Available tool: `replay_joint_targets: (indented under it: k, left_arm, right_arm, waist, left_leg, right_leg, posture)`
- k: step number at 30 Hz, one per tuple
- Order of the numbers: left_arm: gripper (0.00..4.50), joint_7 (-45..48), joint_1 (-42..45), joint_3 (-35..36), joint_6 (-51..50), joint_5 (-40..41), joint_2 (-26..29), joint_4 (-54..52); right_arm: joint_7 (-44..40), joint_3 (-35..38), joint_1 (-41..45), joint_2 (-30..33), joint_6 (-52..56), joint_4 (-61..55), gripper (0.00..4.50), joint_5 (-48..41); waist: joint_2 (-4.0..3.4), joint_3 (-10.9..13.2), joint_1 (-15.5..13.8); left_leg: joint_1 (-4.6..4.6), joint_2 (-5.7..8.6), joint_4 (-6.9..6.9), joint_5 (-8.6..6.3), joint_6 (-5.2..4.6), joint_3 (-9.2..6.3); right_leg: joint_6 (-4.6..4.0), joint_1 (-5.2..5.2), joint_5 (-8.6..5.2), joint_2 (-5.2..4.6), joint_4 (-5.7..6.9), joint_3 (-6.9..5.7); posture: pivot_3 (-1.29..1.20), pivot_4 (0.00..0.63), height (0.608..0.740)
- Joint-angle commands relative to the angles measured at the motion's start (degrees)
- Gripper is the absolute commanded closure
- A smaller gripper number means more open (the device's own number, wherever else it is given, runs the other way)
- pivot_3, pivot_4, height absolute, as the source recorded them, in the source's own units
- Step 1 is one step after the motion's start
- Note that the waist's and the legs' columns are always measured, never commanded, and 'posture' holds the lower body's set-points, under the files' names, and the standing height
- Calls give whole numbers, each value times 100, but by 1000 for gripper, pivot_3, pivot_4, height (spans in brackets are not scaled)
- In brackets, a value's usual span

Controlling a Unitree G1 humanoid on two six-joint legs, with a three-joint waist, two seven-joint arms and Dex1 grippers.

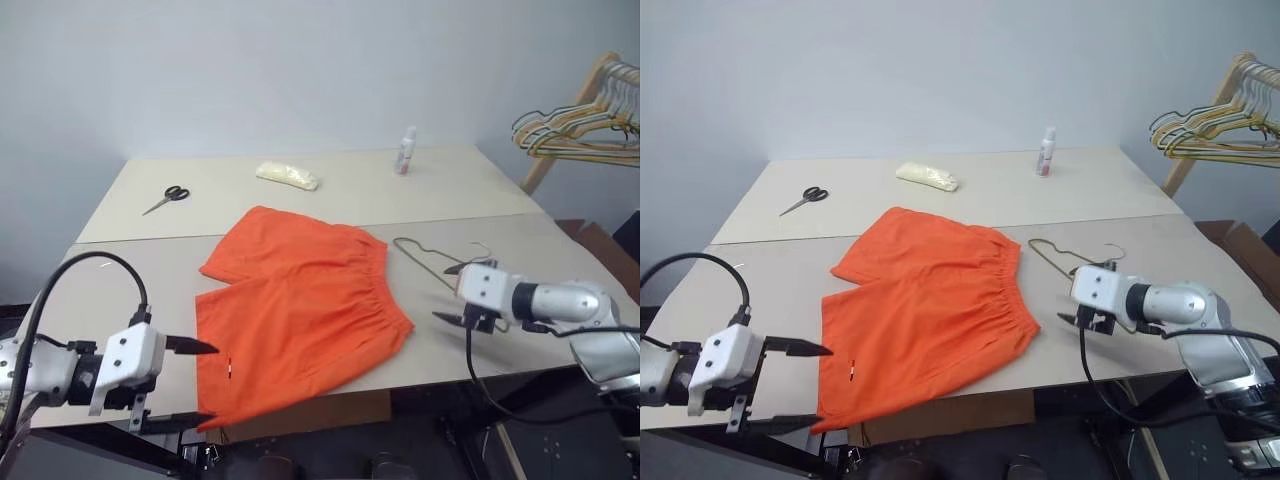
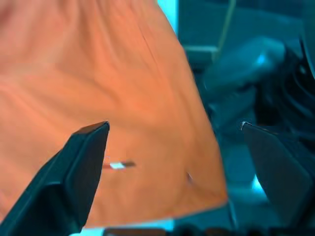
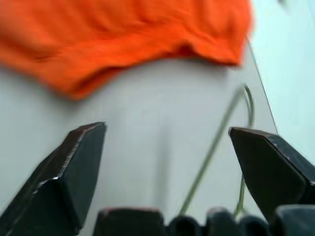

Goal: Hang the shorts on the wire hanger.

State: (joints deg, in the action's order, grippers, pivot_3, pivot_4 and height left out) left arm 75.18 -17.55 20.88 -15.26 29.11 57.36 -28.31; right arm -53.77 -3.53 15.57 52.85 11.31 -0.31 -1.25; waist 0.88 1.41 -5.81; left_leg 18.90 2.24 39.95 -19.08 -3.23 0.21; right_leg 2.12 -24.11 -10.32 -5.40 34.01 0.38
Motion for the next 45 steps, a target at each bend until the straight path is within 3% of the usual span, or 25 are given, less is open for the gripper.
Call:
replay_joint_targets:
  k: [1,6,19,27,33,37,45]
  left_arm:
    - [30,-341,488,-300,42,73,-268,5]
    - [30,-643,1236,-696,-190,368,-628,-85]
    - [30,-698,1964,-1033,-324,548,-721,-92]
    - [30,-985,2267,-881,-361,728,-1117,536]
    - [30,-631,2581,-893,-345,891,-959,577]
    - [0,-535,2605,-984,-337,849,-929,504]
    - [0,-567,2626,-1188,-234,615,-1001,515]
  right_arm:
    - [44,447,386,-217,1061,574,0,-509]
    - [45,682,907,-552,1274,1885,0,-783]
    - [-627,-26,1922,-858,255,4310,0,-179]
    - [-1017,-191,2339,-955,865,4786,0,-77]
    - [-1214,-488,2261,-891,723,4742,0,245]
    - [-1161,-576,2191,-898,837,4661,845,386]
    - [-791,-726,2259,-945,1144,4819,3615,723]
  waist:
    - [0,0,-25]
    - [-3,-3,-10]
    - [-12,-8,161]
    - [-17,-12,169]
    - [-14,-14,171]
    - [-12,-16,173]
    - [14,-40,153]
  left_leg:
    - [5,0,0,0,1,-1]
    - [19,3,3,4,8,-1]
    - [8,3,1,11,20,-1]
    - [3,2,1,15,29,-7]
    - [9,4,1,22,43,-8]
    - [7,3,1,20,41,-7]
    - [1,3,0,18,38,-9]
  right_leg:
    - [16,-2,11,0,-2,-3]
    - [13,-15,15,-3,-2,-1]
    - [6,-11,20,4,2,4]
    - [6,-7,21,3,5,3]
    - [4,-11,22,4,2,2]
    - [4,-10,22,4,3,3]
    - [4,-5,22,4,4,2]
  posture:
    - [177,0,740]
    - [171,0,740]
    - [186,0,740]
    - [208,0,740]
    - [206,0,740]
    - [203,0,740]
    - [193,0,740]
